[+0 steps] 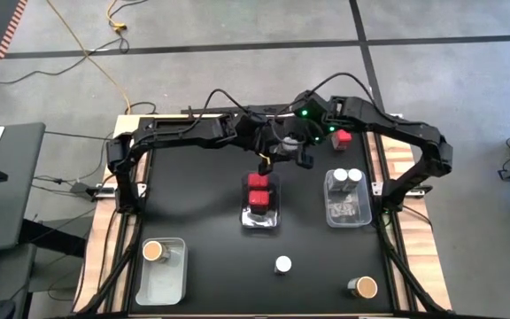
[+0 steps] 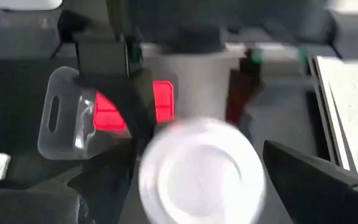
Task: Sort spices by type
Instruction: Put the white seasoning bottle into the transparent bin
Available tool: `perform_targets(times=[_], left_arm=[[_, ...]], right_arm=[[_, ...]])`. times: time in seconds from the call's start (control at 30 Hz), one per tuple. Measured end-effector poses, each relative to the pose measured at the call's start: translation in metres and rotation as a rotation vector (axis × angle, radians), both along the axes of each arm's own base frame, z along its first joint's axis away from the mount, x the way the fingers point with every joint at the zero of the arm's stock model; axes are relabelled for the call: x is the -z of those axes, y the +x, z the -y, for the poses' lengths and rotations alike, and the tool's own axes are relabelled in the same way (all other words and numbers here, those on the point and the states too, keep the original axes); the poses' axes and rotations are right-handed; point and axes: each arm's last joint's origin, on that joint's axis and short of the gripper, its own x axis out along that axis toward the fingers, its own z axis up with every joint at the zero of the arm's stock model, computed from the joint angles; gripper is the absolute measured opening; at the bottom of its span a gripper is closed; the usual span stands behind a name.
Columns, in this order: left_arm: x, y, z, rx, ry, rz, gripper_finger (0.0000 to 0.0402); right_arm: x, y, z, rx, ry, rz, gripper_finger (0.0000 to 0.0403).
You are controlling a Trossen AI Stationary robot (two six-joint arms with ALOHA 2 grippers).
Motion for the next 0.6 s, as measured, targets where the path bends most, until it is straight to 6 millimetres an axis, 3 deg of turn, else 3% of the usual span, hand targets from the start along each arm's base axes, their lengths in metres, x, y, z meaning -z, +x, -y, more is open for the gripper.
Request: perform_targets(times=[0.2,0.6], left_arm=[[0.0013,-0.0005,0.0002,0.0,-0.009,-0.013,0.0202],[0.0016,-0.0003,0.0002,-0.008,-0.021,-0.014,0.0202]], right_arm=[[0.0047,0.0056,-0.0007,-0.012,0.004,-0.01,0.0354],[0.0032,0.0043,-0.0007,-0.021,-0.003,-0.004,0.024]])
